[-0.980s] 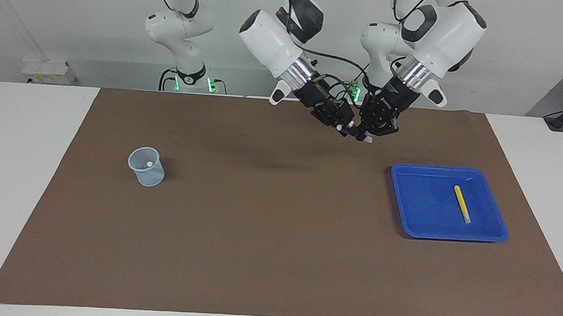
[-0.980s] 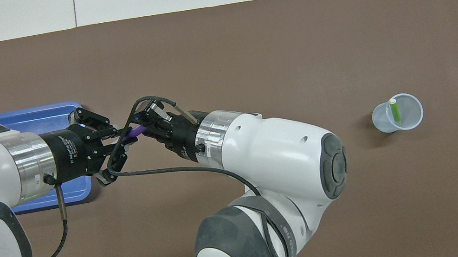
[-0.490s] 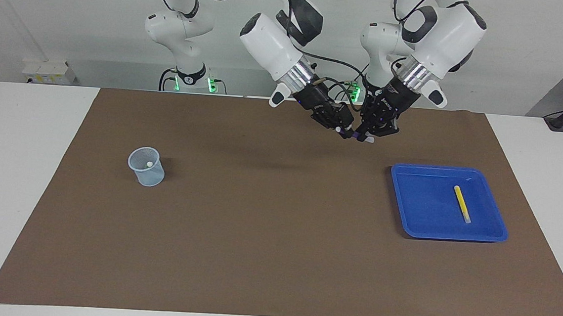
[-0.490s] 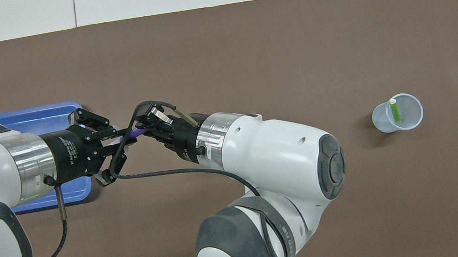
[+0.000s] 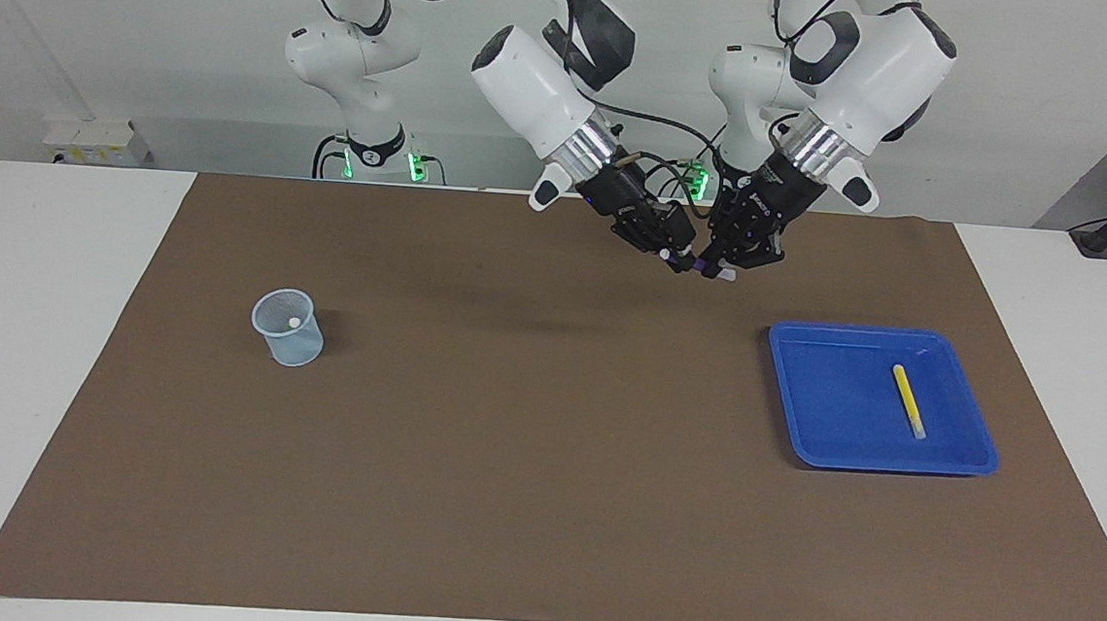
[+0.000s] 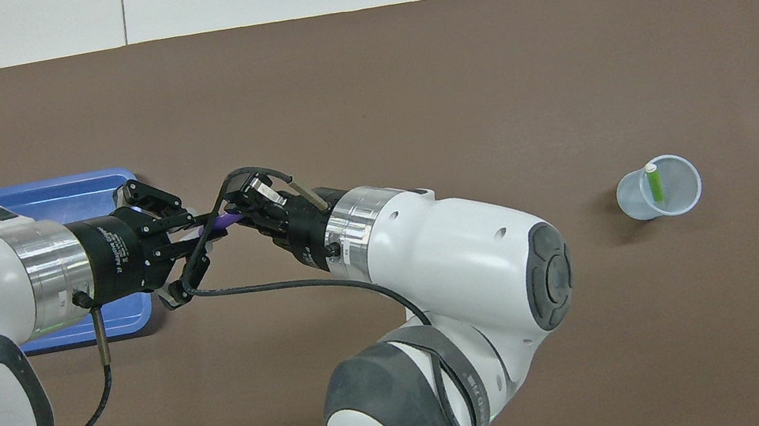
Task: Transfer and insert pens with both arms
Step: 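Grasp the purple pen with the right gripper and open the left gripper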
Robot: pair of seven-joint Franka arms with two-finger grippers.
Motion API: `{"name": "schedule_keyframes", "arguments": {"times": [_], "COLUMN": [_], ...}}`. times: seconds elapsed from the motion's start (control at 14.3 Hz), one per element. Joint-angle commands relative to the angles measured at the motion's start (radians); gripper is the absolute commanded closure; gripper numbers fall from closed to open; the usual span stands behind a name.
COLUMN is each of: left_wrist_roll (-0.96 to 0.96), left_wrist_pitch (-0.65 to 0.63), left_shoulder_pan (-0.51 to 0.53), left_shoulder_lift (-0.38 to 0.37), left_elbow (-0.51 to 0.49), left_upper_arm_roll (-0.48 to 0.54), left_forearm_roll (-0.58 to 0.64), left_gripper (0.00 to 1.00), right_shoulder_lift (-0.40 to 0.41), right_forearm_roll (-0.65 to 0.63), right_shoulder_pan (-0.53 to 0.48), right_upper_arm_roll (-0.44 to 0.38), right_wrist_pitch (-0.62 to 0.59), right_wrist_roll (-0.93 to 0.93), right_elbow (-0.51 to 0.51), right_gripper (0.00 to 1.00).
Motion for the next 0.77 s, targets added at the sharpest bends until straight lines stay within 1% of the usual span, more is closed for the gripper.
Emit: {"name": "schedule_keyframes", "arguments": {"times": [0.0, 0.07, 0.14, 0.28, 0.49, 0.56, 0.7], "left_wrist_roll": [0.018, 0.018, 0.019, 0.040, 0.092, 0.128, 0.279], "left_wrist_pitch": [-0.007, -0.004, -0.004, -0.006, -0.012, -0.027, -0.065], "left_shoulder_pan": [-0.012, -0.012, -0.012, -0.009, -0.002, 0.005, 0.055], "left_shoulder_lift": [-0.036, -0.036, -0.040, -0.046, -0.055, -0.058, -0.059], "left_elbow": [-0.034, -0.034, -0.034, -0.036, -0.043, -0.045, -0.046], "left_upper_arm_roll": [0.009, 0.009, 0.009, 0.009, 0.009, 0.009, 0.012], "left_forearm_roll": [-0.006, -0.006, -0.006, -0.005, -0.005, -0.005, -0.005], "left_gripper": [0.88, 0.40, 0.18, 0.10, 0.06, 0.06, 0.06], "right_shoulder_lift": [-0.009, -0.009, -0.009, -0.009, -0.011, -0.012, -0.026], "right_forearm_roll": [0.003, 0.003, 0.003, 0.003, 0.002, 0.002, 0.002], "right_shoulder_pan": [-0.018, -0.018, -0.019, -0.019, -0.028, -0.041, -0.091], "right_upper_arm_roll": [0.005, 0.007, 0.005, 0.005, 0.005, 0.005, 0.004], "right_wrist_pitch": [0.009, 0.009, 0.009, 0.008, -0.009, -0.043, -0.183], "right_wrist_roll": [-0.015, -0.015, -0.017, -0.017, -0.035, -0.067, -0.206], "right_elbow": [-0.015, -0.015, -0.015, -0.015, -0.015, -0.015, -0.015], "right_gripper": [1.00, 1.00, 1.00, 1.00, 1.00, 1.00, 1.00]}}
